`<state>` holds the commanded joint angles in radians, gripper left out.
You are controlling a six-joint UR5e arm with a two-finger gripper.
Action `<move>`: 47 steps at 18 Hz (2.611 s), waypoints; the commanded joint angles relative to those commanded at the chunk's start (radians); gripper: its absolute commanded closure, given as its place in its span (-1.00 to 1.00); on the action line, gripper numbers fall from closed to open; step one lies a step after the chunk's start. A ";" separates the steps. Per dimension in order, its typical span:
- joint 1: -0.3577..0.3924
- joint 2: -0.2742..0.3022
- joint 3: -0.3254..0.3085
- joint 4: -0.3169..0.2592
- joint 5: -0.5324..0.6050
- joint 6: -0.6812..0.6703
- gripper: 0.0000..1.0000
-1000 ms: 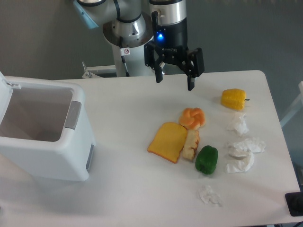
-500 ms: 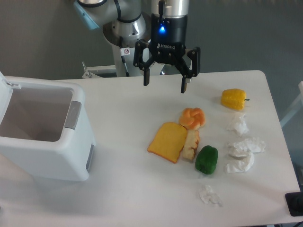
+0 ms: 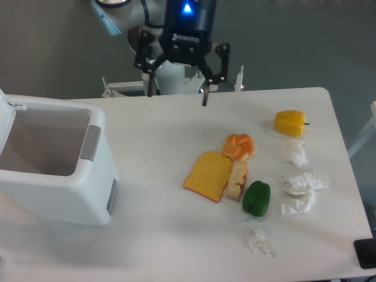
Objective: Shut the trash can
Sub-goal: 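Move the open gripper up and over toward the trash can lid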
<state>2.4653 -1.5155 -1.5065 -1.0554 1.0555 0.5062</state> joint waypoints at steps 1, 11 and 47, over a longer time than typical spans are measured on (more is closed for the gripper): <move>-0.020 -0.011 0.008 0.015 -0.020 -0.002 -1.00; -0.095 -0.015 0.018 0.055 -0.190 -0.161 -1.00; -0.410 -0.049 0.038 0.149 -0.261 -0.106 -1.00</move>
<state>2.0556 -1.5647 -1.4680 -0.9066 0.7946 0.4004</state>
